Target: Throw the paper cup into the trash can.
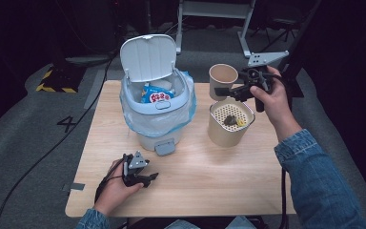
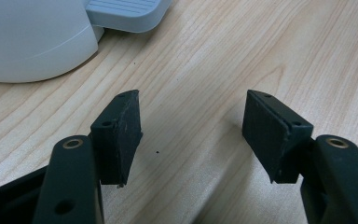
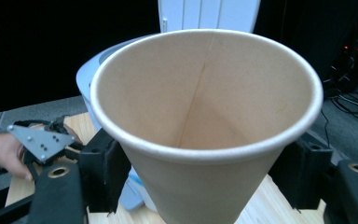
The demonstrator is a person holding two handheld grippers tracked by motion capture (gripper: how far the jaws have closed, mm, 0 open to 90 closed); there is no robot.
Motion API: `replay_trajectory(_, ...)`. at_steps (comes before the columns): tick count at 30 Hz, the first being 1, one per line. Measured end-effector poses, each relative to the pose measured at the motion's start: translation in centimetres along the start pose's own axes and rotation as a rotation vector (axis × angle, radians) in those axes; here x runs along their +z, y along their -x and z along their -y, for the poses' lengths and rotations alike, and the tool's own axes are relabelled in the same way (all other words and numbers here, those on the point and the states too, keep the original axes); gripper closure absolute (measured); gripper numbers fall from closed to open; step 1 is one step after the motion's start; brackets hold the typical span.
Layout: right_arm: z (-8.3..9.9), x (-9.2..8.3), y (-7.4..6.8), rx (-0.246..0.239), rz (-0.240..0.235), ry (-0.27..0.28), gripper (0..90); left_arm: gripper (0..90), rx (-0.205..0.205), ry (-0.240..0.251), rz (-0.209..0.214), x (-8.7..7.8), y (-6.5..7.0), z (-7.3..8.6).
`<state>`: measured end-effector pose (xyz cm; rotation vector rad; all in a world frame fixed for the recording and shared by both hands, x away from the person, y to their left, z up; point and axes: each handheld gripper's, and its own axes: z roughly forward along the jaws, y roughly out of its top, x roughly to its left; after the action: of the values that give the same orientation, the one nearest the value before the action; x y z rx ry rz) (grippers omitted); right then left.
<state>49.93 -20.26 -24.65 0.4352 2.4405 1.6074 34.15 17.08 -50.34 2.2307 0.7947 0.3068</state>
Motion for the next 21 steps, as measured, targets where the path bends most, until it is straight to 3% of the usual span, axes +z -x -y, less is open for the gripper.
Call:
replay_trajectory(13, -3.4, 4.4, -0.1, -0.023, -0.041, 0.029, 28.1, 37.5, -0.005, 0.001, -0.006, 0.0, 0.1, 0.0)
replay_trajectory(21, -4.3, 7.1, 0.0, -0.010, -0.026, 0.056, 27.8, 37.5, -0.002, 0.002, -0.009, 0.0, 0.0, 0.0)
